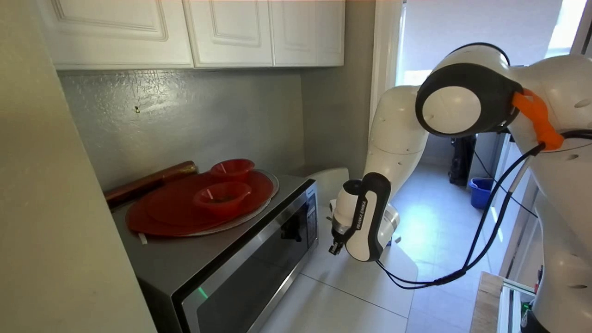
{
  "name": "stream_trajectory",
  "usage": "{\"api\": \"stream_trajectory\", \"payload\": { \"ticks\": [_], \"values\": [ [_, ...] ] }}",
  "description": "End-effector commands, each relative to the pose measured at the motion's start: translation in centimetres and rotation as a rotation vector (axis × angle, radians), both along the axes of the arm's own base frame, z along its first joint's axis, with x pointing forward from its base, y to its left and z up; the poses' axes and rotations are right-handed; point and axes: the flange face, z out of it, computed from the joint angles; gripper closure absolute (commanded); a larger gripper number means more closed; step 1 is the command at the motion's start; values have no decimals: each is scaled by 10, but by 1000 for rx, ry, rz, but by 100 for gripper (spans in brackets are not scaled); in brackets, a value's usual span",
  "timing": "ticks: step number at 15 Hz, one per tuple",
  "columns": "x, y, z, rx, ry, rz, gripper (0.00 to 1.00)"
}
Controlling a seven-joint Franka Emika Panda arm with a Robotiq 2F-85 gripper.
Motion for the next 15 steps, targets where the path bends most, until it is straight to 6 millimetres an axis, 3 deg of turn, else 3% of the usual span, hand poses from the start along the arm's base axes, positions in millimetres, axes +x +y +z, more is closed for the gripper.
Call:
{"api": "stream_trajectory", "payload": {
  "ticks": [1,3,7,12,15],
  "values": [
    [-11,9,34,82,4,16,100],
    [-15,11,52,117,6,2,100],
    [-4,13,62,151,-12,-39,100],
    [-3,27,62,210,-104,-29,100],
    [-4,18,53,194,-130,-20,100]
  ]
}}
